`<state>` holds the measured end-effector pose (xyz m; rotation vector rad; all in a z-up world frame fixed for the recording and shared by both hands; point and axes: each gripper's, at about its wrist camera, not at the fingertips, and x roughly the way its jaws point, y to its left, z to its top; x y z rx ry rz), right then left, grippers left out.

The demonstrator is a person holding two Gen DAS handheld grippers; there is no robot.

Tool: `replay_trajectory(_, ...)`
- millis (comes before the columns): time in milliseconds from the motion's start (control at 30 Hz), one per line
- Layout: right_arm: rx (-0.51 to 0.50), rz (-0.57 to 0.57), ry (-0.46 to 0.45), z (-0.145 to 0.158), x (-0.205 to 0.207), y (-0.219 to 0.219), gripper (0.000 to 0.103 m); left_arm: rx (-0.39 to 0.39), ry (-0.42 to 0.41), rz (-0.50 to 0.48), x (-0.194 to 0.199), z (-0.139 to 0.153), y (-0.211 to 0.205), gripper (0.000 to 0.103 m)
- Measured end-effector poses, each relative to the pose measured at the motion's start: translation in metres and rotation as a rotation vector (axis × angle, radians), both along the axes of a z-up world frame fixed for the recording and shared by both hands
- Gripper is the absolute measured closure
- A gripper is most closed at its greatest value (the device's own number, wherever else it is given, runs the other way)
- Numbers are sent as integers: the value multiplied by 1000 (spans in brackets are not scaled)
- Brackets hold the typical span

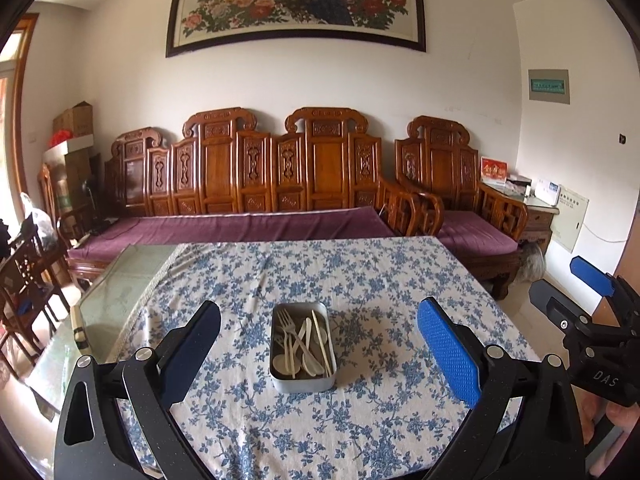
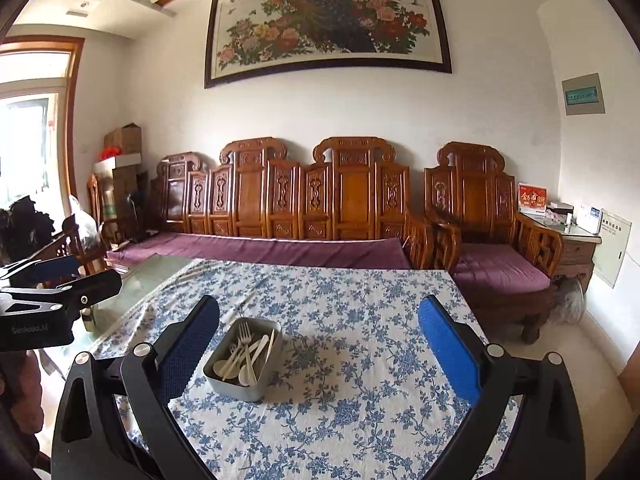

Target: Organize utensils

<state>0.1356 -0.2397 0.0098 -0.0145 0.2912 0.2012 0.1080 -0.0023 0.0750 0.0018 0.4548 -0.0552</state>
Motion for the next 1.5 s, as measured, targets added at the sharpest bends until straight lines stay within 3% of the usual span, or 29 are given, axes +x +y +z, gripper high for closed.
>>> replay_trajectory(267,8,-8,-43,11,-14,-4,3,10,-43,8,-19,13,-2,8)
replay_trajectory(1500,20,-12,-23,4,-11,-4,3,4,-37,12,-19,7,-2,8)
